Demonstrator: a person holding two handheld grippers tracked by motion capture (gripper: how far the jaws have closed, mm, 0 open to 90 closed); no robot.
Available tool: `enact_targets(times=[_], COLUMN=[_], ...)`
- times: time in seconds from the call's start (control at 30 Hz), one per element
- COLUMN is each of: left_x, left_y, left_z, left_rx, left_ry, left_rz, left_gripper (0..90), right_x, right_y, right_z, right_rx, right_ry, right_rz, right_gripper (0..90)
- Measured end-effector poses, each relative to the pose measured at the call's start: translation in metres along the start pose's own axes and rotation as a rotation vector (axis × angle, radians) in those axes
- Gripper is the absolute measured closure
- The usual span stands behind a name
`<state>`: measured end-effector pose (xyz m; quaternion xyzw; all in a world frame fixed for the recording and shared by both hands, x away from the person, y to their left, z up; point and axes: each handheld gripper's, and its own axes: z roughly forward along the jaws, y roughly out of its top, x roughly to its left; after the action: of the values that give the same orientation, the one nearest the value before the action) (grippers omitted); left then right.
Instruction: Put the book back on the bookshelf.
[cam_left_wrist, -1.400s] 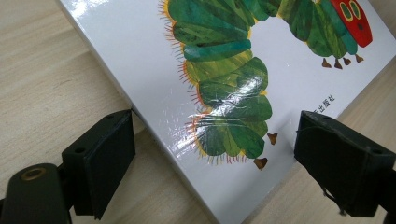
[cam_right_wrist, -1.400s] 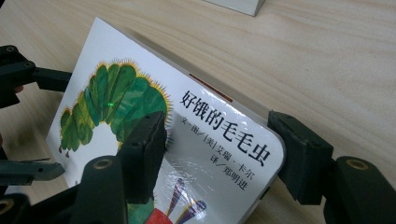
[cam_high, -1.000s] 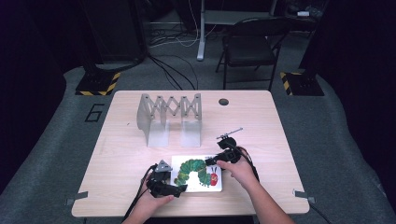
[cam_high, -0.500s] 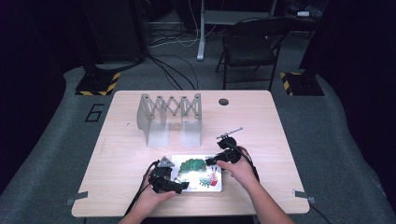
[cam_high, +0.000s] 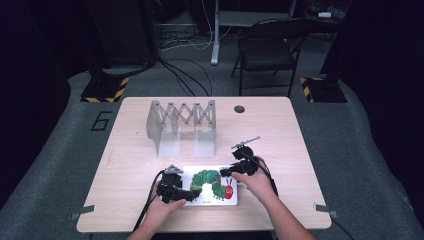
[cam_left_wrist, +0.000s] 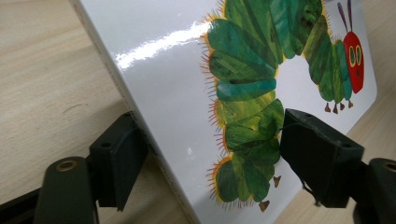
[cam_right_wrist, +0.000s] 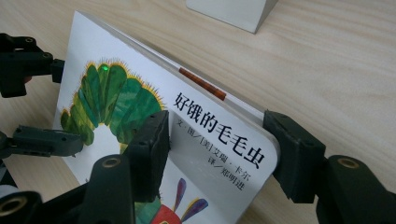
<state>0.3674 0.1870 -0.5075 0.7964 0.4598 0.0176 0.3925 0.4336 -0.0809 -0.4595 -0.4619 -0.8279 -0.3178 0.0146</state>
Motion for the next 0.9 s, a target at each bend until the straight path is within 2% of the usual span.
enact_targets(times=[0.03, 0.07, 0.1, 0.23, 0.3, 0.33, 0.37, 0.4, 0.47, 0.53, 0.6, 0.8, 0.9], left_x=[0.0, 0.001, 0.002, 0.004, 0.005, 0.004, 0.004, 0.006, 0.006, 0.006, 0.006, 0.004, 0.004], left_y=[0.001, 0.002, 0.003, 0.006, 0.009, 0.01, 0.01, 0.012, 0.014, 0.016, 0.017, 0.026, 0.022], left_z=[-0.002, -0.004, -0.006, -0.011, -0.015, -0.015, -0.015, -0.019, -0.021, -0.022, -0.023, -0.031, -0.031], left_rx=[0.007, 0.005, -0.016, -0.028, -0.042, -0.062, -0.062, -0.063, -0.072, -0.079, -0.083, -0.087, -0.082], left_ry=[-0.001, -0.003, 0.004, 0.012, 0.032, 0.038, 0.038, 0.039, 0.041, 0.045, 0.041, 0.075, 0.086], left_rz=[-0.01, -0.004, -0.027, -0.033, -0.025, -0.046, -0.046, -0.041, -0.04, -0.019, -0.022, 0.041, 0.051], left_gripper=[27.5, 27.5, 31.4, 35.6, 38.7, 39.7, 41.1, 42.3, 43.2, 44.4, 46.0, 47.8, 47.8], right_x=[0.0, 0.0, 0.002, 0.005, 0.01, 0.01, 0.012, 0.012, 0.015, 0.015, 0.016, 0.016, 0.019], right_y=[0.001, 0.001, 0.002, 0.005, 0.008, 0.008, 0.009, 0.01, 0.01, 0.011, 0.012, 0.014, 0.013], right_z=[-0.001, -0.001, -0.003, -0.008, -0.012, -0.013, -0.015, -0.015, -0.018, -0.02, -0.021, -0.026, -0.029], right_rx=[-0.007, -0.007, -0.028, -0.045, -0.062, -0.068, -0.06, -0.078, -0.076, -0.083, -0.093, -0.115, -0.135], right_ry=[-0.005, -0.005, -0.01, -0.017, -0.013, -0.013, -0.007, -0.008, -0.007, -0.003, -0.005, -0.007, 0.016], right_rz=[-0.011, -0.011, -0.02, -0.034, -0.037, -0.048, -0.041, -0.048, -0.048, -0.051, -0.042, -0.051, -0.068], right_gripper=[42.6, 42.6, 43.3, 43.2, 43.0, 43.1, 43.0, 43.1, 42.6, 41.0, 40.3, 40.0, 40.3])
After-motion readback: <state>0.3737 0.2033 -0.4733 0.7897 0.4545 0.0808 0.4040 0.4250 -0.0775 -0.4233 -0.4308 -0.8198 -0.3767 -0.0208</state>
